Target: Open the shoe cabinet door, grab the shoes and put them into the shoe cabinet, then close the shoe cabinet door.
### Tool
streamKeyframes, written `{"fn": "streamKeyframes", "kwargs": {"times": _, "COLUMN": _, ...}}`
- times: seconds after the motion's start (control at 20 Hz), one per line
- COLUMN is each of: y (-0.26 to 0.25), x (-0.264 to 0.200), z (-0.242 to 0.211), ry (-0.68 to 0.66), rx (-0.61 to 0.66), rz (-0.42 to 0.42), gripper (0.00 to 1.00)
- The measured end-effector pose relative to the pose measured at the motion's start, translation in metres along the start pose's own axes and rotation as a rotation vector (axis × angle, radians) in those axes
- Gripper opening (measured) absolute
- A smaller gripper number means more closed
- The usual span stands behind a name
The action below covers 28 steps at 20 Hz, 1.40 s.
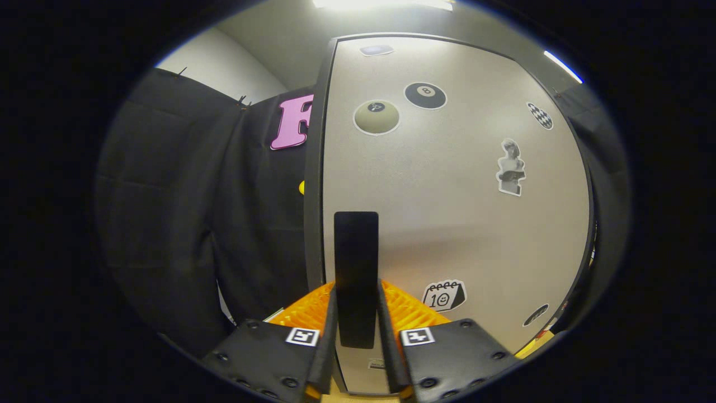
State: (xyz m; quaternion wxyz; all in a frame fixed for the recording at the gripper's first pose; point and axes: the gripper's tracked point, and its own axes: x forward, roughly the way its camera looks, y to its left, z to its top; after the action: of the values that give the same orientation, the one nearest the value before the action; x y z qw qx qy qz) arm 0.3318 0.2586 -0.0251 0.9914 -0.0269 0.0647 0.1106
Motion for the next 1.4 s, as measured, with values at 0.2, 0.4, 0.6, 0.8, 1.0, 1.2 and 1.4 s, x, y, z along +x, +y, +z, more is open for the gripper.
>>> {"fn": "streamKeyframes", "kwargs": {"times": 0.2, "y": 0.0, "x": -0.006, "z": -0.001, "ry": 0.03, "rx": -0.024, "rz": 0.032, "gripper": 0.18}}
{"fn": "streamKeyframes", "kwargs": {"times": 0.4, "y": 0.006, "x": -0.026, "z": 0.0, "ry": 0.048, "rx": -0.011, "rz": 0.1, "gripper": 0.18}}
{"fn": "streamKeyframes", "kwargs": {"times": 0.6, "y": 0.002, "x": -0.05, "z": 0.0, "ry": 0.055, "rx": -0.003, "rz": 0.159, "gripper": 0.18}}
{"fn": "streamKeyframes", "kwargs": {"times": 0.8, "y": 0.0, "x": -0.063, "z": 0.0, "ry": 0.068, "rx": 0.005, "rz": 0.205, "gripper": 0.18}}
{"fn": "streamKeyframes", "kwargs": {"times": 1.0, "y": -0.003, "x": -0.068, "z": -0.001, "ry": 0.078, "rx": 0.018, "rz": 0.226, "gripper": 0.18}}
{"fn": "streamKeyframes", "kwargs": {"times": 1.2, "y": -0.008, "x": -0.075, "z": -0.002, "ry": 0.088, "rx": 0.028, "rz": 0.251, "gripper": 0.18}}
{"fn": "streamKeyframes", "kwargs": {"times": 1.4, "y": -0.013, "x": -0.081, "z": -0.002, "ry": 0.093, "rx": 0.052, "rz": 0.258, "gripper": 0.18}}
